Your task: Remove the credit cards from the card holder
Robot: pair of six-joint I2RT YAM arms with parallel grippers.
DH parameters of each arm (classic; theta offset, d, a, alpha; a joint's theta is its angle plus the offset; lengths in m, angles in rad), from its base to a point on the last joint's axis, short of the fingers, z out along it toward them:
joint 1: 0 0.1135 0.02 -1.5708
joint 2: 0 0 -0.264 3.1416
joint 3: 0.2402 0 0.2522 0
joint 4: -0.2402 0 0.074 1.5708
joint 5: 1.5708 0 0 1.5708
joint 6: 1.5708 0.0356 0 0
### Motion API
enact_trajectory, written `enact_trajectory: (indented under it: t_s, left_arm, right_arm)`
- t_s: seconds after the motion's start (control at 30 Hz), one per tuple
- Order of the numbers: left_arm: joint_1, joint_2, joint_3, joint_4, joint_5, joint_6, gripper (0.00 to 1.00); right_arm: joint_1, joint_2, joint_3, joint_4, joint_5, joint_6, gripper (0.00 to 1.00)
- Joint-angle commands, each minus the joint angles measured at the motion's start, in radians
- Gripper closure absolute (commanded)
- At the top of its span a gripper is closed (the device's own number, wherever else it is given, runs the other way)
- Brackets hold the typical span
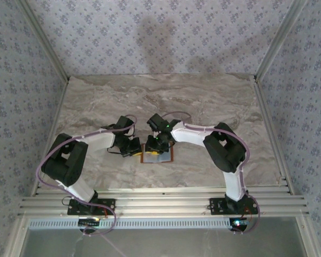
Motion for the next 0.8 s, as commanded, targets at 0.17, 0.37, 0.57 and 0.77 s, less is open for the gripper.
enact_trajectory:
  t_s: [0.17,0.37,0.57,0.77]
  left_arm:
    - [0.003,0.001,-0.007,-0.067,-0.017,0.014,0.90]
    - [0.003,0.002,-0.005,-0.074,-0.019,0.018,0.90]
    - [0.003,-0.001,-0.006,-0.076,-0.023,0.018,0.90]
    - [0.003,-0.003,-0.006,-0.078,-0.026,0.018,0.90]
  right_arm:
    - [0.017,-0.005,0.043,-0.223,0.182,-0.041,0.51]
    - [0.023,-0.008,0.086,-0.310,0.269,-0.060,0.44]
    - [0.025,-0.014,0.108,-0.357,0.314,-0.063,0.43]
    - [0.025,-0.036,0.094,-0.378,0.336,-0.063,0.44]
